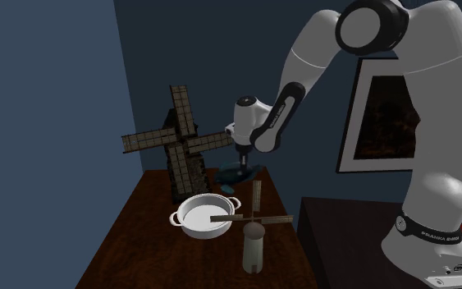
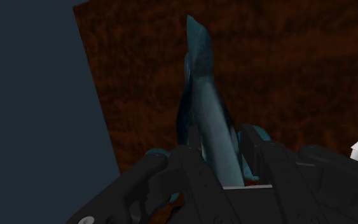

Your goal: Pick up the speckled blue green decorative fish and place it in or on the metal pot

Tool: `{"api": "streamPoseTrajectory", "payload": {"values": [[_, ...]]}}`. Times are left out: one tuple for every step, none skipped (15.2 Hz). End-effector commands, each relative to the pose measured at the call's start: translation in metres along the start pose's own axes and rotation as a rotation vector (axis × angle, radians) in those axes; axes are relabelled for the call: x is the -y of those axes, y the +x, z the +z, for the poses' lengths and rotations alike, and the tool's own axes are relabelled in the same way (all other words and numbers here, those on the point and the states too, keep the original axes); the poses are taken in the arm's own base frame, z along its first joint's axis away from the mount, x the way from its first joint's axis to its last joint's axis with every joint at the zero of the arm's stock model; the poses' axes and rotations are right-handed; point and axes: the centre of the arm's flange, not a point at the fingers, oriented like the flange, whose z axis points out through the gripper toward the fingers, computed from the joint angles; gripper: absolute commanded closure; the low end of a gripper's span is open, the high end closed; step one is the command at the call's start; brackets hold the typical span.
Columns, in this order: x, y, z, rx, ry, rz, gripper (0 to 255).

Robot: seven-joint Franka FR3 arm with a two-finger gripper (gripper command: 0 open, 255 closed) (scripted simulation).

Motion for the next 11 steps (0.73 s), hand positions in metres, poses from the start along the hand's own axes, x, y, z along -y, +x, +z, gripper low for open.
{"api": "streamPoseTrajectory", "payload": {"values": [[-0.004, -0.001, -0.01, -0.001, 0.0, 0.0, 255], [-0.006, -0.001, -0.015, -0.001, 0.0, 0.0, 255], [-0.008, -0.001, -0.02, -0.001, 0.0, 0.0, 255], [-0.01, 0.0, -0.025, -0.001, 0.0, 0.0, 255], [-0.012, 0.0, -0.03, -0.001, 0.0, 0.0, 255], [-0.014, 0.0, -0.035, -0.001, 0.0, 0.0, 255], [-0.016, 0.0, -0.039, -0.001, 0.0, 0.0, 255], [-0.018, 0.0, -0.044, -0.001, 0.0, 0.0, 255], [-0.02, 0.0, -0.049, -0.001, 0.0, 0.0, 255], [-0.022, 0.0, -0.054, -0.001, 0.0, 0.0, 255], [-0.024, 0.0, -0.059, -0.001, 0.0, 0.0, 255]]}}
